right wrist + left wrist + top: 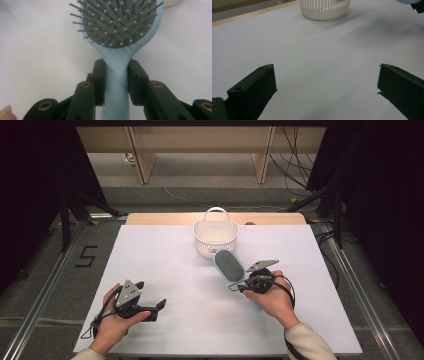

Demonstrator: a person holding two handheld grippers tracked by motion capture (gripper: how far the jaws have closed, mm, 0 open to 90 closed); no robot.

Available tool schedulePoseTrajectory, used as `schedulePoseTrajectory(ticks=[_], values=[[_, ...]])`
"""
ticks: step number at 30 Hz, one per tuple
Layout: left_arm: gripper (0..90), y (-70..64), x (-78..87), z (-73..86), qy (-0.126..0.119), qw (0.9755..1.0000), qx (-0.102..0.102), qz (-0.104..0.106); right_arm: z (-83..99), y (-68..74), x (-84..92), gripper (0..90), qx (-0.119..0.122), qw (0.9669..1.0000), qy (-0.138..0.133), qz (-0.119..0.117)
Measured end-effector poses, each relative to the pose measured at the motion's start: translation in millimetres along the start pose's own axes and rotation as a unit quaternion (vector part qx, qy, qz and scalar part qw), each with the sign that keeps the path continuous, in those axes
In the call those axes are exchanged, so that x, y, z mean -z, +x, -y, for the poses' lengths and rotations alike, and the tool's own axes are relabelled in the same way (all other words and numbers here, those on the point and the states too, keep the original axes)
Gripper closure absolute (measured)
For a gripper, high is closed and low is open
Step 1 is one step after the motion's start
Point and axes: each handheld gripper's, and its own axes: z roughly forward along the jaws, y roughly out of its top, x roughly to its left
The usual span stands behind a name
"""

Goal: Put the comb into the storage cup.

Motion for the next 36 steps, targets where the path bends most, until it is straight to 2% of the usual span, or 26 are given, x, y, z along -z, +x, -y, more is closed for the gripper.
schedulePoseTrajectory(ticks=[11, 22, 36], values=[[1.3, 0.1, 0.2, -0.1, -0.001, 1.0, 0.001, 0.0, -0.3, -1.7, 3.7, 71.0, -0.004, 0.9997, -0.023, 0.004], [1.3, 0.5, 0.4, -0.2, -0.001, 1.0, 0.001, 0.0, -1.2, -3.7, 8.7, 71.0, -0.01, 0.9984, -0.052, 0.021], [1.3, 0.6, 0.5, -0.2, -0.001, 1.0, 0.001, -0.001, -1.7, -6.1, 11.2, 71.0, -0.015, 0.9973, -0.066, 0.027]])
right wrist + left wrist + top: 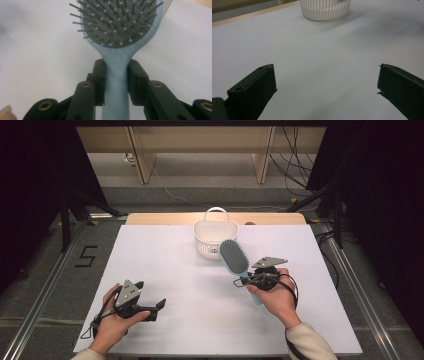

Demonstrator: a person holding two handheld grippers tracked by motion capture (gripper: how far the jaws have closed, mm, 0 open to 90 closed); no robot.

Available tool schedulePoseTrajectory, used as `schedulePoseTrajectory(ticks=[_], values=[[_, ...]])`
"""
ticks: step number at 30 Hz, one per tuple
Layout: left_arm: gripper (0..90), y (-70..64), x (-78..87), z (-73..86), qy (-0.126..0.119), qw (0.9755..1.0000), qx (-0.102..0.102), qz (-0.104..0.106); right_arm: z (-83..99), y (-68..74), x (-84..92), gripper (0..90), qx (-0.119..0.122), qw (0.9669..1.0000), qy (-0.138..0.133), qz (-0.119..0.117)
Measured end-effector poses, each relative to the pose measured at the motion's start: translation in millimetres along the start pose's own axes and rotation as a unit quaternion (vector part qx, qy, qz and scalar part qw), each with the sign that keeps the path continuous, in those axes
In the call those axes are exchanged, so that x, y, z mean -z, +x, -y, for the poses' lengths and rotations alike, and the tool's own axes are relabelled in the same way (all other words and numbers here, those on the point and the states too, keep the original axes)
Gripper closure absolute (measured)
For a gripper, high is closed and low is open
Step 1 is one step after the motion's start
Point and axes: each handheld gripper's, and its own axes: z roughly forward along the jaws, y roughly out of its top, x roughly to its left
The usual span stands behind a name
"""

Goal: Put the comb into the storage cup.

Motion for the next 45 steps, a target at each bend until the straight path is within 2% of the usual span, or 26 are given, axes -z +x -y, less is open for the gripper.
schedulePoseTrajectory(ticks=[45], values=[[1.4, -0.2, 0.1, -0.6, -0.002, 1.0, -0.001, 0.0, -3.0, -9.9, 7.7, 71.0, -0.024, 0.9987, -0.042, 0.018]])
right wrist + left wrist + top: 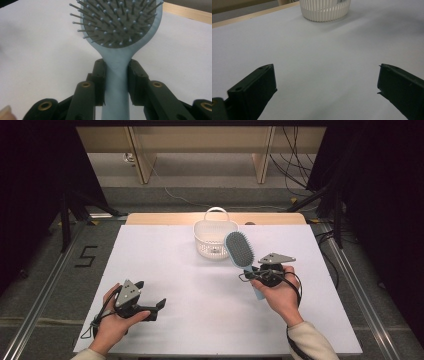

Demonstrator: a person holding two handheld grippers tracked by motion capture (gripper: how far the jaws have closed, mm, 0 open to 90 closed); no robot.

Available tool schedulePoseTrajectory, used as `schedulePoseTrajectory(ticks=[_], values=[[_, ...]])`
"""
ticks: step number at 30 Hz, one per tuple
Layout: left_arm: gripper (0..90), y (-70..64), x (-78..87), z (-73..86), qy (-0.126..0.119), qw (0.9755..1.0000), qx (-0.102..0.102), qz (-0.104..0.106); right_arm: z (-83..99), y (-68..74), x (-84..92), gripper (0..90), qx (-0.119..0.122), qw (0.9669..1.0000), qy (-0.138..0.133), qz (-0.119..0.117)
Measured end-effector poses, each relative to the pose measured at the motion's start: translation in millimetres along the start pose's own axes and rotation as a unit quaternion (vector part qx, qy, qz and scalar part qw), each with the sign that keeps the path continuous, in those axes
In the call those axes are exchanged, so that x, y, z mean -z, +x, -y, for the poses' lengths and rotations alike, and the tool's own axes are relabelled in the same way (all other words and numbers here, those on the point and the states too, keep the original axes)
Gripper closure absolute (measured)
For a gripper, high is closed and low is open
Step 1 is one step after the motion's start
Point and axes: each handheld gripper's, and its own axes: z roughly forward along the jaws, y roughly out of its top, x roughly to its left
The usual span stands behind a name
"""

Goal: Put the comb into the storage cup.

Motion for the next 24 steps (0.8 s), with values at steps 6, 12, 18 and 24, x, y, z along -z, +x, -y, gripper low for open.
schedulePoseTrajectory(ticks=[6, 12, 18, 24], values=[[1.4, 0.1, 0.1, 0.0, 0.0, 1.0, 0.0, 0.0, -0.4, -0.7, -0.5, 71.0, 0.002, 1.0, -0.003, 0.001], [1.4, 0.6, 0.0, 0.0, 0.0, 1.0, 0.0, 0.0, -0.8, -1.3, -0.6, 71.0, 0.001, 1.0, -0.007, 0.003], [1.4, 0.7, -0.1, -0.1, 0.0, 1.0, 0.0, 0.0, -1.9, -1.5, -0.5, 71.0, 0.0, 0.9999, -0.012, 0.004], [1.5, 0.6, -0.2, -0.1, 0.0, 1.0, 0.0, 0.0, -4.5, -2.5, -0.2, 71.0, 0.0, 0.9998, -0.018, 0.006]])
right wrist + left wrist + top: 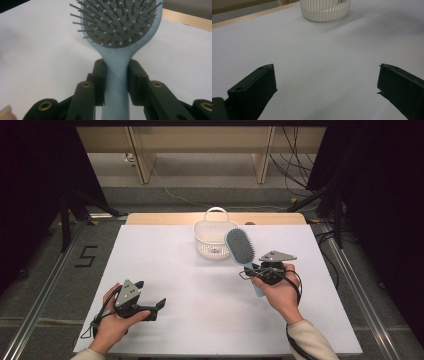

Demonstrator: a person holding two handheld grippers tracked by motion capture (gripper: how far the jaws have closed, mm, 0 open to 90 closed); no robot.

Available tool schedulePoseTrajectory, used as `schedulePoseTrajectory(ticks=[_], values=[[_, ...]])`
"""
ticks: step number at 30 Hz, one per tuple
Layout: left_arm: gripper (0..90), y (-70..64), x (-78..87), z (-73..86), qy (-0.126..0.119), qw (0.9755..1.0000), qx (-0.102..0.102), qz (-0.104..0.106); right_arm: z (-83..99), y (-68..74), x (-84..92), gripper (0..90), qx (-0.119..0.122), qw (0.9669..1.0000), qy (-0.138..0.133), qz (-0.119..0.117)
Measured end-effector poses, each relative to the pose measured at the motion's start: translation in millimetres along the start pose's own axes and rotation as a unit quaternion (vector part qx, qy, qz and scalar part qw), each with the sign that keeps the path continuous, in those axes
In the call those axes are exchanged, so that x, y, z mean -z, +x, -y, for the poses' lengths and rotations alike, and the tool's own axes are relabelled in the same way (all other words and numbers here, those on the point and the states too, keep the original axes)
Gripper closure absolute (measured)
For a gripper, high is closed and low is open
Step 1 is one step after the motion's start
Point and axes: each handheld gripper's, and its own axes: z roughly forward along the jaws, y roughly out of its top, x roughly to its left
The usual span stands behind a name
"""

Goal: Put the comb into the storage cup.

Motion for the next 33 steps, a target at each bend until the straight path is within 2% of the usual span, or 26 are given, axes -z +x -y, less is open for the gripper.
schedulePoseTrajectory(ticks=[33], values=[[1.8, -0.6, -0.2, -0.4, -0.001, 1.0, 0.0, -0.002, -11.5, -1.8, -1.4, 71.0, -0.007, 0.9998, -0.02, 0.007]])
